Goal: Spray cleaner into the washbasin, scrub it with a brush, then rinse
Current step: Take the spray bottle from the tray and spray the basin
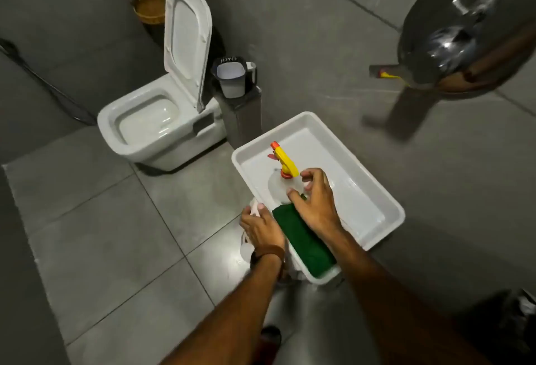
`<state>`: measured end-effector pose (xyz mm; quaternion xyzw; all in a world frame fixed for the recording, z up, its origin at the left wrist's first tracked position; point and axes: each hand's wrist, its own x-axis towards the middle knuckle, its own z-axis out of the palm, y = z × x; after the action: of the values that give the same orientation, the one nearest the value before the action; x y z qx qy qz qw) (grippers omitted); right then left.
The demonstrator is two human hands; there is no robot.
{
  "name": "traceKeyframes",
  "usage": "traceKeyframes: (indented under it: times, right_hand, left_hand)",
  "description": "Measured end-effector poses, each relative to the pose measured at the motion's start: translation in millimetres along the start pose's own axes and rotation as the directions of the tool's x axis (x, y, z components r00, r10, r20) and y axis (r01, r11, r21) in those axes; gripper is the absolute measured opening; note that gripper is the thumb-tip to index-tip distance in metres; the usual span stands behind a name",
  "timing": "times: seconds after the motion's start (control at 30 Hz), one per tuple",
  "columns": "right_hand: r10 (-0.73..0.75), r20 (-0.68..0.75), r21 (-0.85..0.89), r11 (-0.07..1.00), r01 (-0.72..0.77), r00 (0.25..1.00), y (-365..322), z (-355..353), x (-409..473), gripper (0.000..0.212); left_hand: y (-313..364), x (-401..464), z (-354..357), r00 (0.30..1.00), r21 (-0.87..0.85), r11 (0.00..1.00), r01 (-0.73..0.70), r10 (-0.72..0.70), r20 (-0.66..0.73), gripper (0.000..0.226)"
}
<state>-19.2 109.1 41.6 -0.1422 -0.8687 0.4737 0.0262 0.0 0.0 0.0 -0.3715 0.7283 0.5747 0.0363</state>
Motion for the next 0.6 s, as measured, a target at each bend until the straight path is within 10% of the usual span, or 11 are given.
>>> traceKeyframes:
  times: [0.6]
  right_hand:
    - [-0.067, 0.097, 0.345, 0.938, 0.030, 0.993, -6.1, 49.3, 70.3, 0.033]
  left_hand:
    - [-47.7, 13.1, 48.5, 0.991, -0.109, 0.991, -0.076, 0.087, 0.098, 0.049]
